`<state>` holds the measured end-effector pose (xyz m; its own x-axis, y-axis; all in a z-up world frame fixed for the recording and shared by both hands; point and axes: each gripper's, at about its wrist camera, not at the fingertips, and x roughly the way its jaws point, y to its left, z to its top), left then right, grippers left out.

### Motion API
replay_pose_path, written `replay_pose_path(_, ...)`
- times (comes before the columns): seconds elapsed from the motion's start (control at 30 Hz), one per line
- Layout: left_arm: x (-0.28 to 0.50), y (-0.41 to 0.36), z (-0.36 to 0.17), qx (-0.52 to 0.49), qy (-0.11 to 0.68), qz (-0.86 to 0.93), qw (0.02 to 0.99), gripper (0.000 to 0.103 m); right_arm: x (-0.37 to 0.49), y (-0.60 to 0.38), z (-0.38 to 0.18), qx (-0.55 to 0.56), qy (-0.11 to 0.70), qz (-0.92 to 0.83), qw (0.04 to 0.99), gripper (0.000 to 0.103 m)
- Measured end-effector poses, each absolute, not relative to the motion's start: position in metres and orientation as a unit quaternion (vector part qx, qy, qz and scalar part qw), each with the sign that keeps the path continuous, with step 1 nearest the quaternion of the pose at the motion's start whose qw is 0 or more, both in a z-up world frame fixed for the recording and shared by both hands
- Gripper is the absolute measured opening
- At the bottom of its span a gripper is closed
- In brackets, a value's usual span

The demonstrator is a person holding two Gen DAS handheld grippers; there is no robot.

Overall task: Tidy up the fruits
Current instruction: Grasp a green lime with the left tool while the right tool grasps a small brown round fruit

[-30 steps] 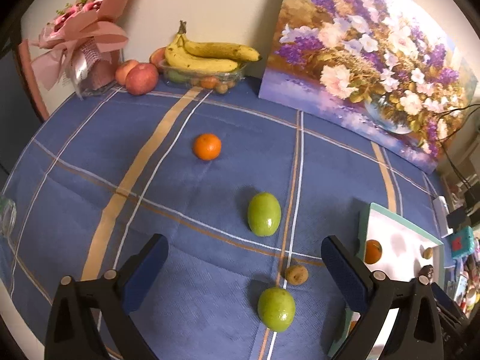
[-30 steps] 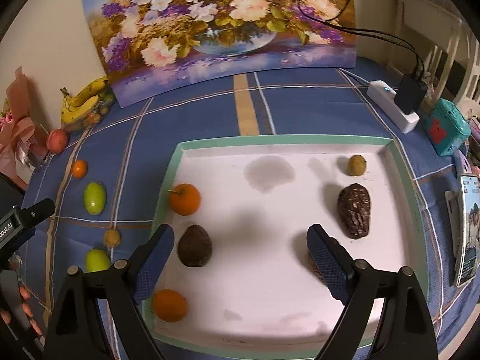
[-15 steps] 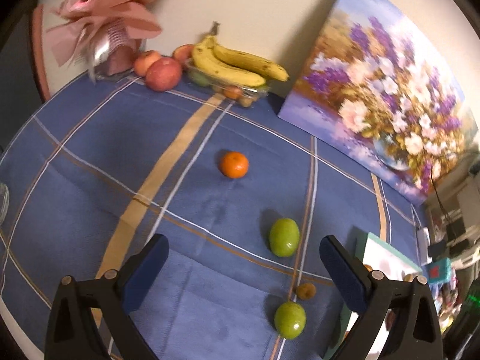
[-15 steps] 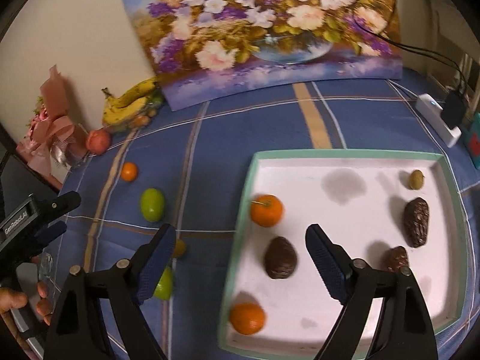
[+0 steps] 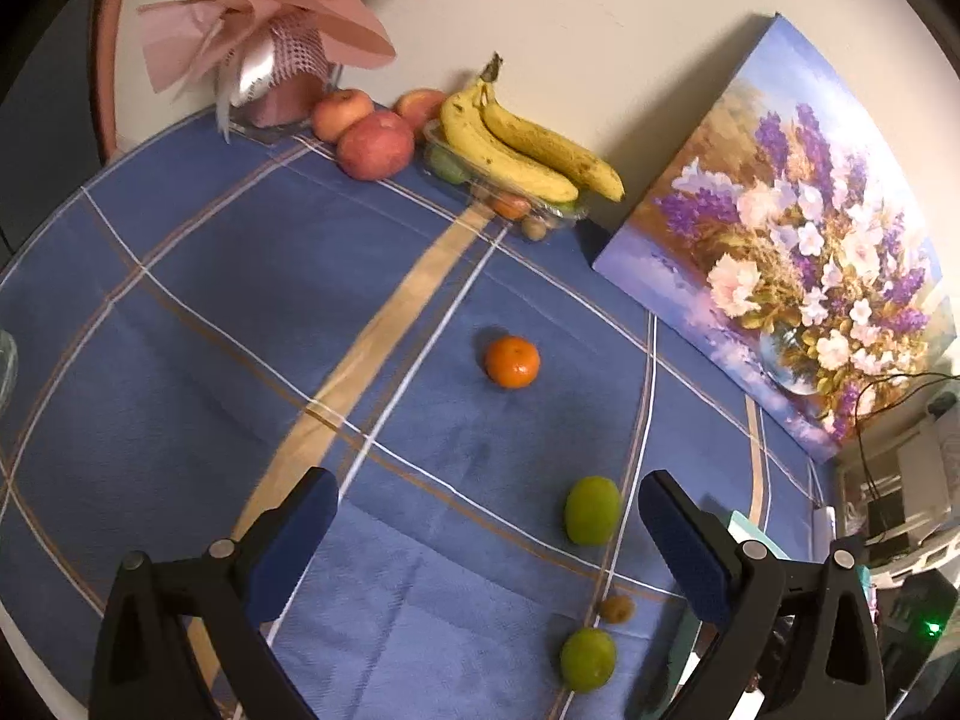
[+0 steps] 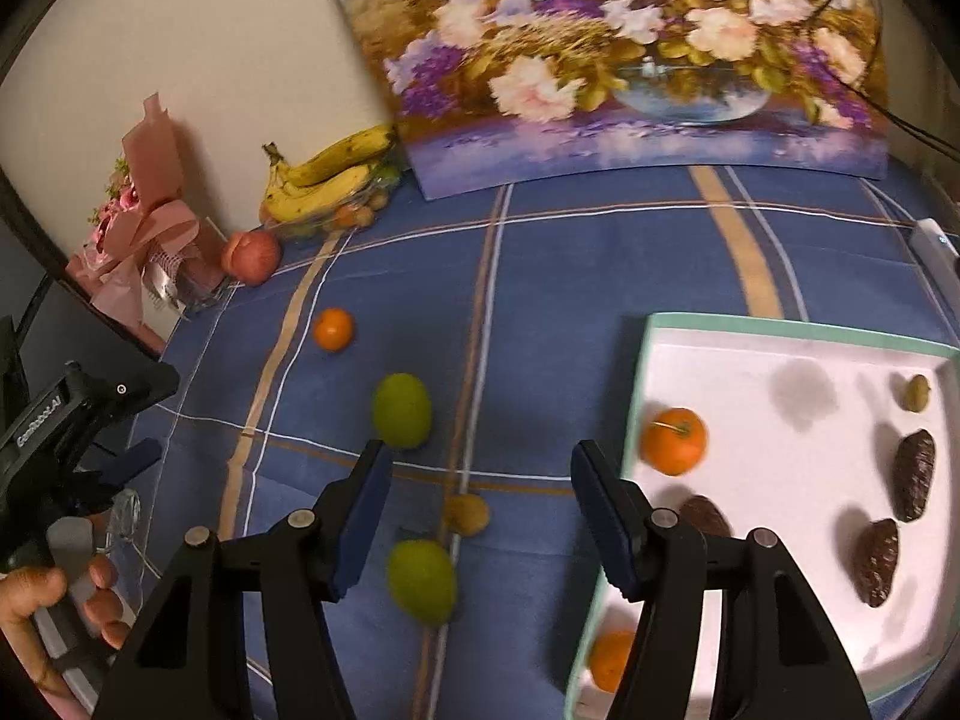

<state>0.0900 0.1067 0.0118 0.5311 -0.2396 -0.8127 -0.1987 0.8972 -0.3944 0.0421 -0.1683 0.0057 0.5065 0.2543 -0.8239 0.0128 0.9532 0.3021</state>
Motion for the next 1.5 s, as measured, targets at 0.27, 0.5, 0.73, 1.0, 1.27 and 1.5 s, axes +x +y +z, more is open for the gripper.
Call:
replay_pose_path(0.27,0.111,0.087,-0.036,-0.225,0.546,-0.001,0.807,0.098,0.058,-0.147,-0.031,0.111,0.544,0.078,0.828,0.05)
replay_pose_path(0.5,0.118,0.076,-0.059,-0.23,0.569,0.002,0.79,0.098,0.065,-0.143,-0.061,0.116,0.58,0.079,0.802,0.048)
replay_pose_path(0.73,0.117,0.076,-0.065,-0.239,0.576,-0.002,0.782,0.098,0.063,-0.137,-0.07,0.11,0.593,0.088,0.793,0.035)
replay_pose_path(1.0,0.11,0.068,-0.063,-0.251,0.578,-0.02,0.776,0.098,0.066,-0.14,-0.07,0.123,0.593,0.088,0.791,0.028)
replay_pose_path(1.27,0.094,0.05,-0.059,-0.244,0.587,-0.048,0.77,0.088,0.049,-0.158,-0.05,0.129,0.58,0.073,0.801,0.028)
replay_pose_path(1.5,0.077,0.021,-0.061,-0.224,0.612,-0.088,0.753,0.076,0.029,-0.199,-0.025,0.155,0.553,0.023,0.818,0.028)
